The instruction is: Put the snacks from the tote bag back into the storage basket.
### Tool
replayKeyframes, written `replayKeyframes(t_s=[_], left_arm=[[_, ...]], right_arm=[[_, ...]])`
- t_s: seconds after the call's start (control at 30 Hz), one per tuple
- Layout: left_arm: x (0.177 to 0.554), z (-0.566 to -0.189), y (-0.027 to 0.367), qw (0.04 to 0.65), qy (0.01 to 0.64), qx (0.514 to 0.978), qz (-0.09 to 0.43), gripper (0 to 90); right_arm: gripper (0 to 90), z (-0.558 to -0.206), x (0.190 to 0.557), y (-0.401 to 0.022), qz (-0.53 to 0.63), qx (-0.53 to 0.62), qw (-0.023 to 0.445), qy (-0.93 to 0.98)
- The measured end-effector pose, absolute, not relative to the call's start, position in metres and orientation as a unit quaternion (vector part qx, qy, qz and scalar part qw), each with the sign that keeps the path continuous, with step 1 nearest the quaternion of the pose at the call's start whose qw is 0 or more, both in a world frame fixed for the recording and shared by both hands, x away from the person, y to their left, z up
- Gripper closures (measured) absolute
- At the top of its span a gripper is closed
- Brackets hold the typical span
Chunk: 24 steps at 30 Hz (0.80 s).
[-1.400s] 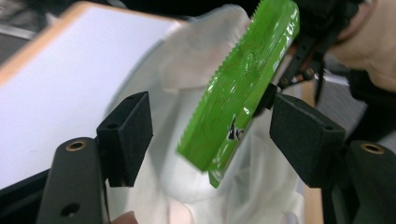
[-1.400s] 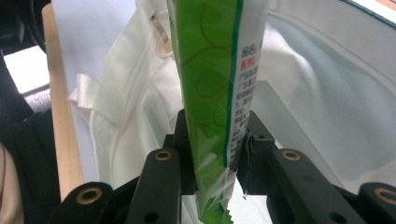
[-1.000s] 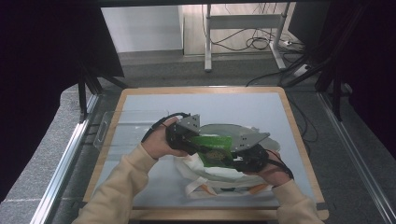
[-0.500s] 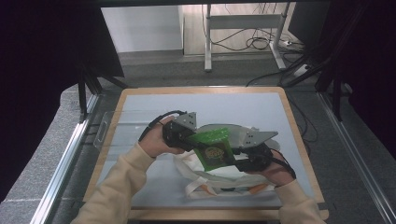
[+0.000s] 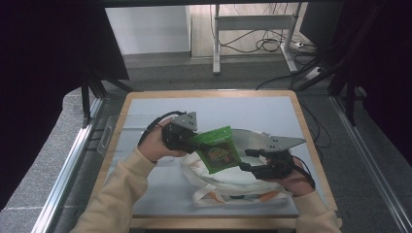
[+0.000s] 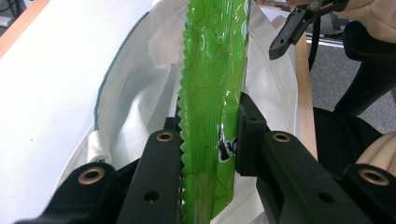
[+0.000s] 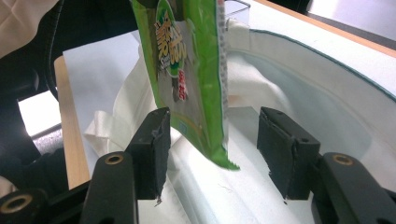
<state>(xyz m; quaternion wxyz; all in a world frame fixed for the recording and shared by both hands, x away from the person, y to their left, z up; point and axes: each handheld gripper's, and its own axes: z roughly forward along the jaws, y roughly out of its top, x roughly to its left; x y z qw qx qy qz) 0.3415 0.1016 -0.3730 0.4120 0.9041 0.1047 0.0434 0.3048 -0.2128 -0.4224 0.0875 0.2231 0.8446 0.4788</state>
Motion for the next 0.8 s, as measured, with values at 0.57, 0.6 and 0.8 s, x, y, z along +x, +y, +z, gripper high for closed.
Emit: replayKeyframes(t_s=[0.57, 0.6, 0.8], left_arm=[[0.341, -0.356, 0.123, 0.422, 0.118, 0.897, 0.063, 75.5], [0.340, -0.356, 0.124, 0.421, 0.119, 0.897, 0.065, 75.5], [0.338, -0.350, 0.128, 0.425, 0.119, 0.895, 0.070, 75.5]], right_arm=[[39.5, -0.426, 0.303, -0.228, 0.486, 0.242, 0.088, 0.835], [39.2, -0.426, 0.303, -0.228, 0.485, 0.242, 0.088, 0.835], [37.5, -0.430, 0.304, -0.227, 0.475, 0.243, 0.091, 0.841]])
